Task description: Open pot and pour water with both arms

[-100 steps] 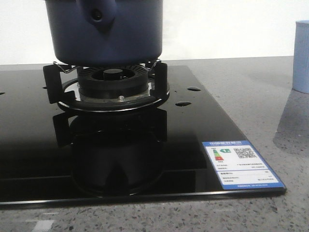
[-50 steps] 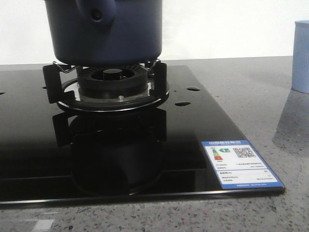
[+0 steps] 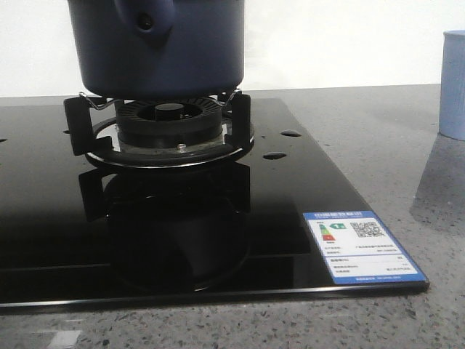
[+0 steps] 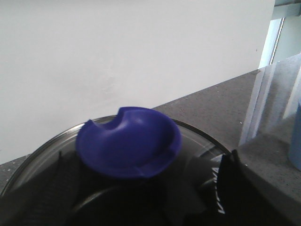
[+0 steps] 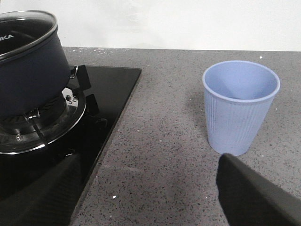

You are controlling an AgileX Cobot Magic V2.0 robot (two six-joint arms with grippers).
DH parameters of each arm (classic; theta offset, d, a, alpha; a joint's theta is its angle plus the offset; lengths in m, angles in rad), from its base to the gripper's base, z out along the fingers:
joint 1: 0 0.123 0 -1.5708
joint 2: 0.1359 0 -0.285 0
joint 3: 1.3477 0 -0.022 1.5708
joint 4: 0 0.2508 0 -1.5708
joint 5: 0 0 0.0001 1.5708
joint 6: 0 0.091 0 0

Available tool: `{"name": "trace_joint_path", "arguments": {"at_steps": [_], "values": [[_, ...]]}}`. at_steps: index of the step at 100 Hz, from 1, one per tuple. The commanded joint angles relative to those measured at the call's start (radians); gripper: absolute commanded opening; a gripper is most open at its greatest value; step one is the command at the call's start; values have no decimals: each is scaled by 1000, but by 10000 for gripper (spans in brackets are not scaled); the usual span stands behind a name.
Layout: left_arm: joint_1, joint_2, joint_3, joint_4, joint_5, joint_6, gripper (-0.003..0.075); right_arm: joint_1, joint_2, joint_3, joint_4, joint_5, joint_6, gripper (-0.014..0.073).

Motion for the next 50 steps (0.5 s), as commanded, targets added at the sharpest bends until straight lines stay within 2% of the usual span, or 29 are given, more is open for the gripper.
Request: {"name": "trace_joint_path", "arguments": {"at_steps": [1, 50], "values": [[17, 9, -64, 6, -80, 1, 558, 2, 12, -39, 1, -79, -11, 538], [33, 75, -109, 4, -92, -10, 555, 2, 12, -39, 3, -79, -11, 538]]}}
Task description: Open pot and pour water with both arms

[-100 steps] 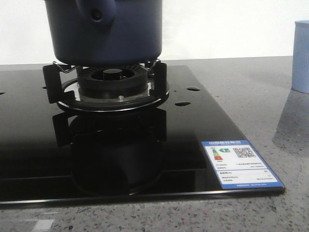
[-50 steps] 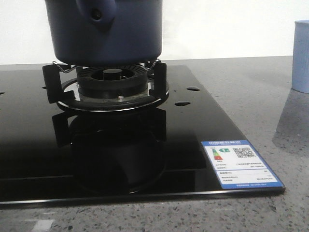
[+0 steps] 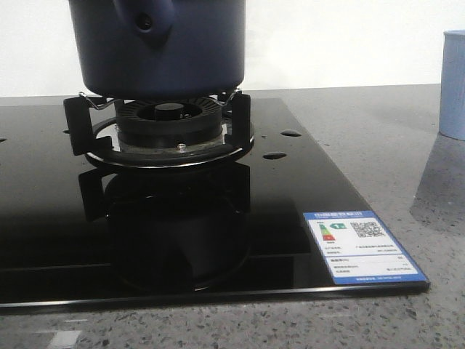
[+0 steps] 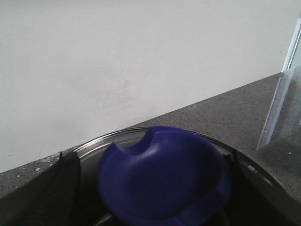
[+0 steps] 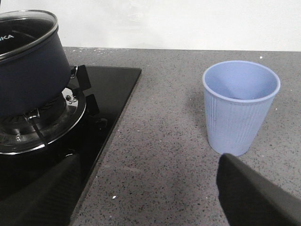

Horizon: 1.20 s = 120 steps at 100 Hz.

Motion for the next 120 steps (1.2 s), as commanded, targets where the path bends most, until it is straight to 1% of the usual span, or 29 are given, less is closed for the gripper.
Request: {"name": "trace_joint_path", "arguments": {"at_steps": [1, 6, 13, 22, 35, 48, 64, 78, 95, 111, 120], "values": [[-1, -21, -35, 2, -74, -8, 554, 2, 12, -39, 3, -79, -11, 538], [-1, -21, -35, 2, -74, -8, 549, 2, 12, -39, 3, -79, -11, 538], [-1, -21, -37, 2, -78, -8, 522, 2, 12, -39, 3, -79, -11, 538], [-1, -21, -37, 2, -82, -8, 449, 2, 12, -39, 3, -79, -11, 538], [-1, -21, -37, 2, -82, -8, 386, 2, 12, -39, 3, -79, -11, 538], [-1, -43, -37, 2, -82, -8, 386, 2, 12, -39, 3, -81, -11, 537], [13, -127, -37, 2, -82, -8, 386, -1, 12, -6, 3, -164, -11, 537], [72, -218, -37, 2, -60, -8, 386, -26, 12, 61, 3, -284, -11, 537], [186, -314, -37, 2, 10, -8, 386, -51, 29, 166, 1, -438, -11, 537], [253, -372, -37, 2, 48, -8, 386, -51, 133, 187, -24, -512, -11, 537], [280, -392, -37, 2, 65, -8, 386, -51, 222, 187, -25, -599, -11, 537]]}}
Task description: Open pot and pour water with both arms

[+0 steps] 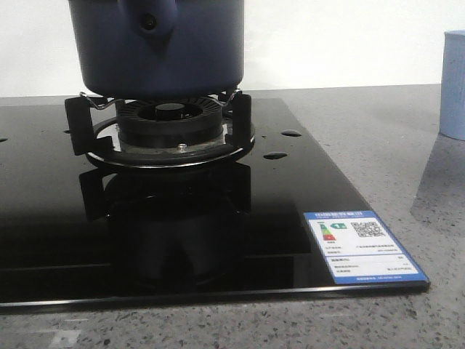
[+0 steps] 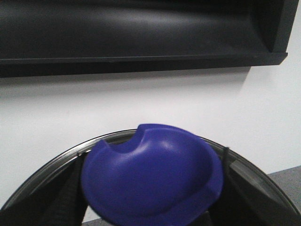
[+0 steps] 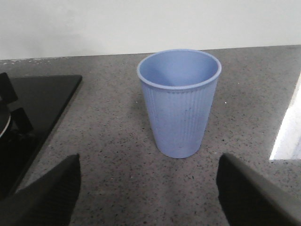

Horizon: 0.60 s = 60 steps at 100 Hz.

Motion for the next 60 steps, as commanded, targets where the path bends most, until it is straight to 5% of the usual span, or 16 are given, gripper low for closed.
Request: {"name": "trace_joint_path", "arguments": {"at_steps": [1, 29, 60], "values": [[22, -43, -37, 0, -71, -8, 386, -6, 86, -27, -15, -175, -11, 537], [34, -64, -37, 15, -59, -8, 386, -2, 420, -35, -15, -464, -11, 539], [34, -64, -37, 15, -59, -8, 386, -2, 622, -137, -66, -522, 94, 539]]}}
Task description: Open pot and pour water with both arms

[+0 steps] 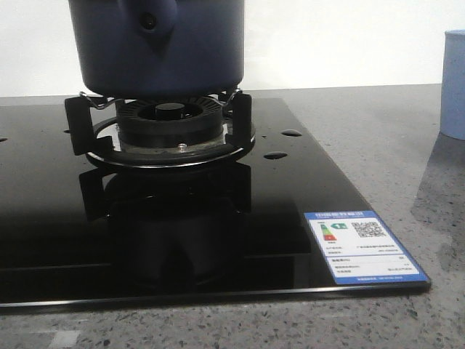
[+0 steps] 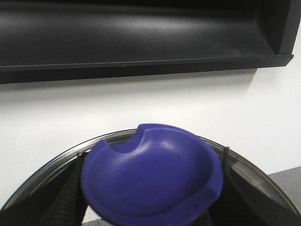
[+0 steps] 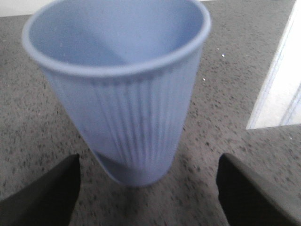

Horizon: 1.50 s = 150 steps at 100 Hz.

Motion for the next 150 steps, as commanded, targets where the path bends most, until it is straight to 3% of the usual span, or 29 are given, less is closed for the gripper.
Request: {"name": "trace_joint_path", "arguments": {"at_steps": [1, 28, 86, 95, 107, 136, 150], "values": [[5, -25, -37, 1, -99, -8, 386, -2, 8, -54, -39, -98, 28, 539], [5, -25, -37, 1, -99, -8, 386, -2, 100, -128, -108, -146, 30, 539], [5, -25, -37, 1, -102, -8, 386, -2, 271, -175, -126, -317, 31, 535], [5, -25, -37, 1, -102, -8, 386, -2, 271, -175, -126, -325, 31, 472], [5, -25, -37, 1, -102, -8, 386, -2, 271, -175, -126, -324, 31, 322], [5, -25, -37, 1, -102, -8, 386, -2, 106, -177, -192, -241, 31, 300], [5, -25, -37, 1, -102, -8, 386, 33, -9, -240, -279, -66, 31, 300]]}}
